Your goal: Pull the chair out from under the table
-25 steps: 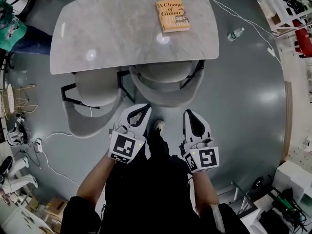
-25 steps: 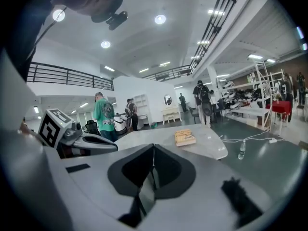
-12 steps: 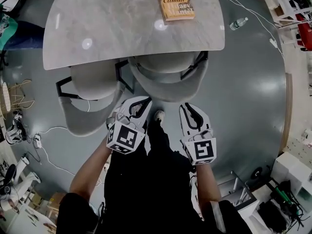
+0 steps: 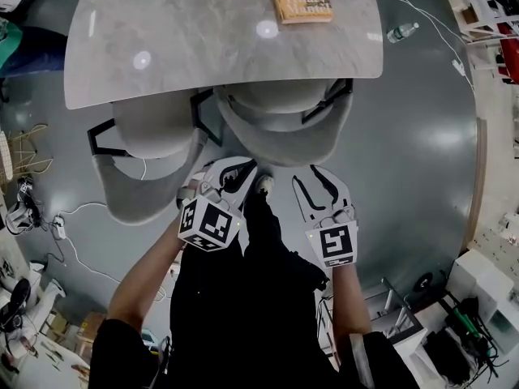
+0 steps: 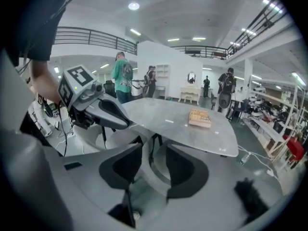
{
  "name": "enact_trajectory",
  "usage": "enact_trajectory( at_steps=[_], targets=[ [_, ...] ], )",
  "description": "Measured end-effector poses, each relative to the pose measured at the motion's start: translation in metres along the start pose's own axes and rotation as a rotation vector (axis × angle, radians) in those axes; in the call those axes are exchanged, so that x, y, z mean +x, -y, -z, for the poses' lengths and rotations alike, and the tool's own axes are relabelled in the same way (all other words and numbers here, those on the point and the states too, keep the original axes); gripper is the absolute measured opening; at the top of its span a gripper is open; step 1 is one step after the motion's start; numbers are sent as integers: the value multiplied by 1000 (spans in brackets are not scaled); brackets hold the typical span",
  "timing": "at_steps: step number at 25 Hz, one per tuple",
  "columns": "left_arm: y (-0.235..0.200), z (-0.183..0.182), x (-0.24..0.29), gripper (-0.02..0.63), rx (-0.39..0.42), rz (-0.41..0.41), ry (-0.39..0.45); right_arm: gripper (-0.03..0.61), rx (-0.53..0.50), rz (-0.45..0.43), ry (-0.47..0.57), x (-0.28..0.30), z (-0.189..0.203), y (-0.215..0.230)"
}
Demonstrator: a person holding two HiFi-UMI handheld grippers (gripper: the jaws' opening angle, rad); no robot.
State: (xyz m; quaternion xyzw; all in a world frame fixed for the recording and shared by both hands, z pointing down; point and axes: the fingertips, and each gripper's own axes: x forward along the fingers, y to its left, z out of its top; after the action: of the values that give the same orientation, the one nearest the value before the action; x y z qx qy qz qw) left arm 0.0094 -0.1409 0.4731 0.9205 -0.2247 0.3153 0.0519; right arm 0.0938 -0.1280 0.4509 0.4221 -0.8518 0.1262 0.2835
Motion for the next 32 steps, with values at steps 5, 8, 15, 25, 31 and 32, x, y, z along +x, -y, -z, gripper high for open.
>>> enact_trajectory(
  at_steps=[5,8,15,25,31,32],
  targets=[
    [-2,8,6,21,15,5,-14,190,-89,-42,-82,11,18,-3],
    [-4,12,9,21,19,8,-20,203,-175,-52,-148,17,31,0],
    [-3,18,13,20,39,17,-31,216,-374,-99,-284,30,59,-4],
    [4,29,17,15,42,38,-50,218,-543,-163,-413,54,103,-9],
    [4,32,16,13,38,43,-49,218,-629,-191,-478,70,127,-7],
    [4,33,16,9,35,42,-51,218,-633,-195,-481,72,129,-7]
  ],
)
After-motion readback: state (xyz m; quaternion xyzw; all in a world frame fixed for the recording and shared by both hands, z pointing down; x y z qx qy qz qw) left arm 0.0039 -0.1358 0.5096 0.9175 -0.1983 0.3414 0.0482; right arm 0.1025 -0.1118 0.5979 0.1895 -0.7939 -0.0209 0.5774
